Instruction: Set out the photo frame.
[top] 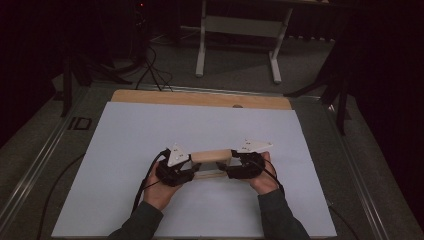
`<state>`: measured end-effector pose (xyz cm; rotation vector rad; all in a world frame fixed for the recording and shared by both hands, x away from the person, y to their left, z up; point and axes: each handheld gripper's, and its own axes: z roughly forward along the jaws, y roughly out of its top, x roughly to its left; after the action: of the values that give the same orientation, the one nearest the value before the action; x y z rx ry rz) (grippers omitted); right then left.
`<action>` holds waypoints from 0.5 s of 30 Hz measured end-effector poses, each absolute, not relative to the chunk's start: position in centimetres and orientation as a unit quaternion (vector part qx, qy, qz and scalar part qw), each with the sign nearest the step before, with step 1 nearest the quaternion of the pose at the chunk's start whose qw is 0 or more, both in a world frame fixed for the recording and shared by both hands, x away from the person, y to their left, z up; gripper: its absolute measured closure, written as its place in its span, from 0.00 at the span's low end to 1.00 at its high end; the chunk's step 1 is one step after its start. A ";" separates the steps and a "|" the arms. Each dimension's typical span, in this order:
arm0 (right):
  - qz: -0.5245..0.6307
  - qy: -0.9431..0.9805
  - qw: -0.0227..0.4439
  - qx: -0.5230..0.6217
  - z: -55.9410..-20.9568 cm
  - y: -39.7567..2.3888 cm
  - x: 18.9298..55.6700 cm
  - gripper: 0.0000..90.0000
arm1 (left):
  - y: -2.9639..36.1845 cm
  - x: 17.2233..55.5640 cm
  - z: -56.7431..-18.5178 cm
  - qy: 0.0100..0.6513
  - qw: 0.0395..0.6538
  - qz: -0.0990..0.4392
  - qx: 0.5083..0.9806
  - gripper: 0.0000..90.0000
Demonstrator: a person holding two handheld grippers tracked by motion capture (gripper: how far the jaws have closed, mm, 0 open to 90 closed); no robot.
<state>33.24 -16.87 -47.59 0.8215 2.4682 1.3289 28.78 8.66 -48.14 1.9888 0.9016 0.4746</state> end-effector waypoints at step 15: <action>0.450 0.838 0.134 0.277 -47.6 -16.8 33.0 0.48 | 8.7 28.8 -48.1 0.358 0.434 0.198 0.803 0.63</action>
<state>33.00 -16.81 -47.59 0.8033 2.4296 1.3045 28.82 8.69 -48.09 1.9993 0.8914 0.4923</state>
